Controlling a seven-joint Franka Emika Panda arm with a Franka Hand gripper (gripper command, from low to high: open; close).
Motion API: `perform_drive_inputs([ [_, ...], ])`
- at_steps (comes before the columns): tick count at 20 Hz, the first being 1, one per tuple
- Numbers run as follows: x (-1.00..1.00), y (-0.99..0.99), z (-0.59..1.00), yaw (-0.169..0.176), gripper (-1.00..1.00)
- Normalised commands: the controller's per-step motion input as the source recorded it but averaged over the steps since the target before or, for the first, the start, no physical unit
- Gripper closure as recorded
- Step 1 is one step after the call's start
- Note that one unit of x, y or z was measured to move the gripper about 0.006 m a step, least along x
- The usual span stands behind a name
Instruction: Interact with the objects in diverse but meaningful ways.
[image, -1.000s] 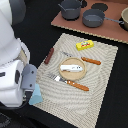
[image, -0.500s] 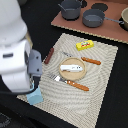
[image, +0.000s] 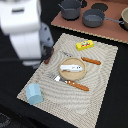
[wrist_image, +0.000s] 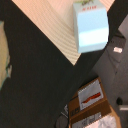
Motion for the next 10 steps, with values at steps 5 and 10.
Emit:
perform_drive_inputs([
  [5,-0.06,0.51,-0.75,0.168,-1.0],
  [10,-0.41,0.34,-0.88,0.178,-1.0],
])
